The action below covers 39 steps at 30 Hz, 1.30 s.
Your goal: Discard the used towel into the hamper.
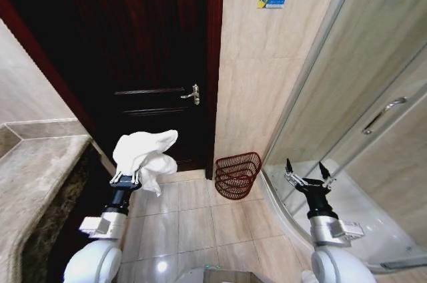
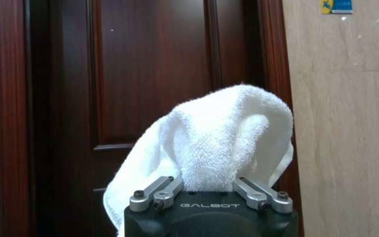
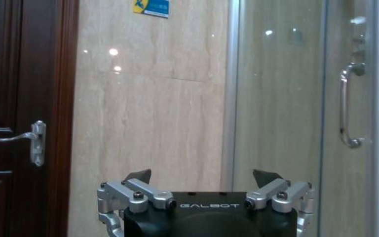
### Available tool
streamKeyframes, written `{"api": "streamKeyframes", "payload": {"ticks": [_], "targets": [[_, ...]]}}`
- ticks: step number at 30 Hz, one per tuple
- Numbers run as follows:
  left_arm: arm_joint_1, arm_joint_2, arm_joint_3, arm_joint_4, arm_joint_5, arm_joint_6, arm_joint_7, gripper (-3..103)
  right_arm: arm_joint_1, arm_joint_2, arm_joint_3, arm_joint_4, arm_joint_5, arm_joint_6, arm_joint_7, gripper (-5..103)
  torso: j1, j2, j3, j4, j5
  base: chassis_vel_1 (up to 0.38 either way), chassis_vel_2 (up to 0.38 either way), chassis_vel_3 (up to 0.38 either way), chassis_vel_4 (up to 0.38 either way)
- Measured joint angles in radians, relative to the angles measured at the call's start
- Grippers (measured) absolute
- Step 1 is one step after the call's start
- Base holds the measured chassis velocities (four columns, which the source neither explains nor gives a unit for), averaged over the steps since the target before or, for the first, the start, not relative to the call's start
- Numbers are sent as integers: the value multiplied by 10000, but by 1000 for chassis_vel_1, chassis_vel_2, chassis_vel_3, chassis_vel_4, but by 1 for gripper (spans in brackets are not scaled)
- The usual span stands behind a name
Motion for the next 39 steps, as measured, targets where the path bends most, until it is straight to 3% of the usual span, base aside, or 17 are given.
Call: {"api": "streamKeyframes", "payload": {"ticks": [25,39], "targets": [[-66,-41,19,334,-92,-191,20,14,-58,49,-3,-107,1,109,0,100,-671,-1465,-796,-1,1,-54,-50,-54,-49],[-38,-36,1,399,-112,-273,118,14,-27,37,-23,-149,-14,134,-3,100,-958,-2092,-1135,-2,1,0,0,0,0]]}}
